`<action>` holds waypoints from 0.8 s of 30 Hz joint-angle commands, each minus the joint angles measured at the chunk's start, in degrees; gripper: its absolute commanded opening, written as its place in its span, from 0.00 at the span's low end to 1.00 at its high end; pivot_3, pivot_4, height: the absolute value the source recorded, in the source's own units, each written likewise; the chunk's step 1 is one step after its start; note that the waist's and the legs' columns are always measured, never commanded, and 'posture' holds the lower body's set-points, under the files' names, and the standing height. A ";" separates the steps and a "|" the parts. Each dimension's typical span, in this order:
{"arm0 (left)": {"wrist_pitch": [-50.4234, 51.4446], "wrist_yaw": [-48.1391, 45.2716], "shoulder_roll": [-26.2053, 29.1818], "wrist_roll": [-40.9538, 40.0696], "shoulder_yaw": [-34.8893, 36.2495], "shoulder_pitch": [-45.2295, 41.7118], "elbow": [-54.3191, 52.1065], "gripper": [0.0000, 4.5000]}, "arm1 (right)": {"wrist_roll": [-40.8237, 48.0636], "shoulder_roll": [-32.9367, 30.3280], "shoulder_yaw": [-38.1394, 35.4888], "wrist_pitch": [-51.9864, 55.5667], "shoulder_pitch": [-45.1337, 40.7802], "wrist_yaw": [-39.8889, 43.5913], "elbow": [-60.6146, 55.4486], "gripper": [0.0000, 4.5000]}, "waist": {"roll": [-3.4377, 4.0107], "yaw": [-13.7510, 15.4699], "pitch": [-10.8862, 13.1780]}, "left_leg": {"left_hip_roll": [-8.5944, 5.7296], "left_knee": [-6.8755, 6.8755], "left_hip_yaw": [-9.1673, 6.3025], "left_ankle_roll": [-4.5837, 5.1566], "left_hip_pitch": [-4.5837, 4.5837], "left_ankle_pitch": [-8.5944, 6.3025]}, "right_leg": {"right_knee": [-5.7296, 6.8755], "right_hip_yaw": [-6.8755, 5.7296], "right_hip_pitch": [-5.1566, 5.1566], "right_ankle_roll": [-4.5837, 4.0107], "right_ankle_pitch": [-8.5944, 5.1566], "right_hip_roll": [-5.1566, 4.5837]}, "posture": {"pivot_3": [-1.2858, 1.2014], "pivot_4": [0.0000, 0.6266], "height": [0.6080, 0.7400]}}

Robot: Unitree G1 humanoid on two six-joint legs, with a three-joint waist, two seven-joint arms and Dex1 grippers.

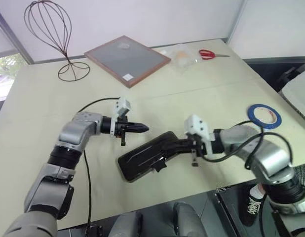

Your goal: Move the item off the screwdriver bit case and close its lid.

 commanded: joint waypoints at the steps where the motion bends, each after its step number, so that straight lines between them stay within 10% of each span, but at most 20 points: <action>1: -3.11 0.37 -0.47 2.12 0.04 0.02 1.10 0.00 | -0.57 0.38 1.58 -0.88 0.30 -0.17 -0.60 0.01 | -0.04 0.09 0.03 | 0.00 0.02 -0.02 0.00 -0.02 0.00 | 0.00 -0.01 0.00 0.00 0.00 0.00 | 0.52 0.24 1.00; 24: -3.89 -0.22 -3.55 6.02 -2.37 4.45 -2.72 0.00 | -9.70 1.34 7.10 -7.06 2.62 -2.82 5.33 0.01 | -0.05 0.02 0.03 | -0.01 0.03 -0.02 0.00 0.05 0.00 | 0.02 -0.01 0.04 0.00 0.00 0.00 | 0.52 0.24 1.00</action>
